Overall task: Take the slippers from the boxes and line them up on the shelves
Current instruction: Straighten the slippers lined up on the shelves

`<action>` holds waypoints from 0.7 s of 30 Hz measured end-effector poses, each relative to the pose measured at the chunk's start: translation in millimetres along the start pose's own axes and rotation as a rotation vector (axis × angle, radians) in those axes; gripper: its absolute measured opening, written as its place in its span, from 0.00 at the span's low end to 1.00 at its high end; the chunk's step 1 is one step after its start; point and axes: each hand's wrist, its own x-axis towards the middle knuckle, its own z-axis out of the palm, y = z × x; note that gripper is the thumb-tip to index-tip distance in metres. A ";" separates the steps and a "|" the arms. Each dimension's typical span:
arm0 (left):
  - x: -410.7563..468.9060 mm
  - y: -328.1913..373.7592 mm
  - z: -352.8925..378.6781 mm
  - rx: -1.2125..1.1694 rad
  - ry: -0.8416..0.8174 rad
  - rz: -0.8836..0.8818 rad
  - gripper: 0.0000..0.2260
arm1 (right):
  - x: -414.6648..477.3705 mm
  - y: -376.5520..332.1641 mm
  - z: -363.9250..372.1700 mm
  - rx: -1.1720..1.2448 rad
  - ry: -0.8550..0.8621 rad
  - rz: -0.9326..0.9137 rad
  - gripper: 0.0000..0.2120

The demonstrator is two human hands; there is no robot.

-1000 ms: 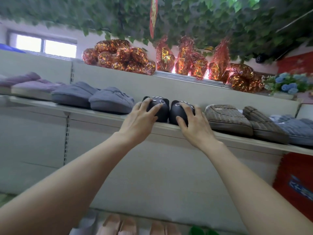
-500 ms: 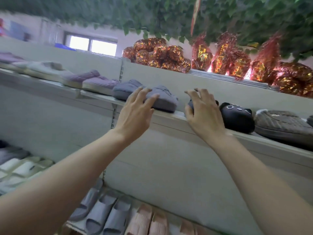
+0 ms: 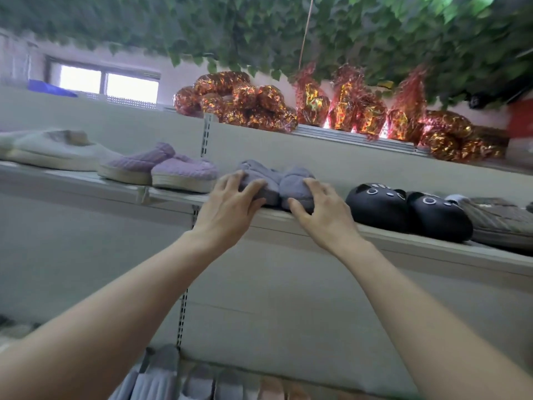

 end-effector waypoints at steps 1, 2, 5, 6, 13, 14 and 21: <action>0.2 -2.5 1.6 0.000 0.003 0.014 0.17 | -0.5 -1.6 1.2 -0.008 0.005 0.015 0.30; 0.2 -4.8 2.7 -0.004 0.001 0.032 0.18 | -1.6 -3.0 2.4 -0.016 0.013 0.028 0.31; -1.0 -8.7 4.7 -0.033 -0.004 0.060 0.21 | -5.6 -6.1 5.1 -0.035 0.047 0.051 0.35; -2.4 -8.8 3.2 -0.046 -0.017 0.062 0.21 | -6.2 -6.3 5.6 -0.046 0.046 0.054 0.33; -42.8 -25.6 -28.4 -0.029 0.084 0.112 0.21 | -7.3 -32.3 10.3 -0.278 0.203 -0.053 0.22; -50.3 -34.0 -34.2 -0.007 0.103 0.112 0.21 | -8.1 -43.5 12.3 -0.273 0.251 -0.110 0.22; -47.4 -138.2 -84.8 0.137 0.171 -0.039 0.21 | -3.5 -155.4 50.3 -0.050 0.206 -0.358 0.20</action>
